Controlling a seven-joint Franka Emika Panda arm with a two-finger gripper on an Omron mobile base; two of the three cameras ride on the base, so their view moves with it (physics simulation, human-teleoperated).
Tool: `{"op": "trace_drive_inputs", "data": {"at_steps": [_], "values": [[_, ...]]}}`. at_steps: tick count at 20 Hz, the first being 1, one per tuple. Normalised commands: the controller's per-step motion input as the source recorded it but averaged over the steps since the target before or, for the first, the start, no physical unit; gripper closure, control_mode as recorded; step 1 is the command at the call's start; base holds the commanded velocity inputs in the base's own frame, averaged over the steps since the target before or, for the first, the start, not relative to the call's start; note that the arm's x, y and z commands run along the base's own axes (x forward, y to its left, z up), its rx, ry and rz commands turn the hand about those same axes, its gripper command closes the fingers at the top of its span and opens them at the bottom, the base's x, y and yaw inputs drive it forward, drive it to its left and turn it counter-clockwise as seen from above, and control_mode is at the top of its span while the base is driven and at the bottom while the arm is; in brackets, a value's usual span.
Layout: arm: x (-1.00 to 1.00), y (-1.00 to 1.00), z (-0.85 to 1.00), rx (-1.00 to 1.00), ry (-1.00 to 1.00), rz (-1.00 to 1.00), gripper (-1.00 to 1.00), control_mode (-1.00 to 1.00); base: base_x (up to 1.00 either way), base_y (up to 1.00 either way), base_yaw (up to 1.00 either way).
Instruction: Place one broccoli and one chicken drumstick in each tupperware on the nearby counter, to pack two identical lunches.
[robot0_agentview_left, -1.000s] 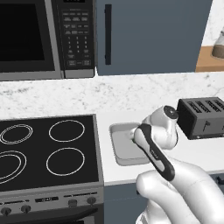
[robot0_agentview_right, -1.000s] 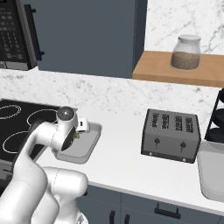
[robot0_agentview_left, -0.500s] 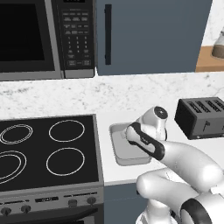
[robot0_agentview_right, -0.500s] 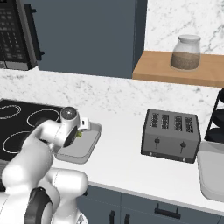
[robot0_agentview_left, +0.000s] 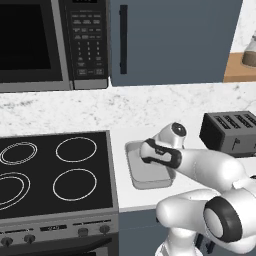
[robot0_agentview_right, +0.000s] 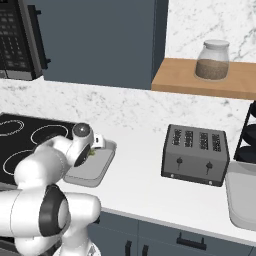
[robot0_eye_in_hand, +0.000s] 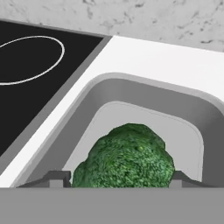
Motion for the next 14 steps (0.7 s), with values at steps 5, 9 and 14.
{"op": "trace_drive_inputs", "data": {"at_steps": [5,9,14], "values": [[0.04,0.08,0.11,0.00,0.00,0.00,-1.00,-1.00,0.00,0.00,0.00],[0.00,-0.04,0.44,0.00,0.00,-0.01,-1.00,-1.00,0.00,0.00,0.00],[-0.58,-0.17,0.78,0.00,-0.06,-0.04,-1.00,-1.00,0.00,0.00,0.00]]}}
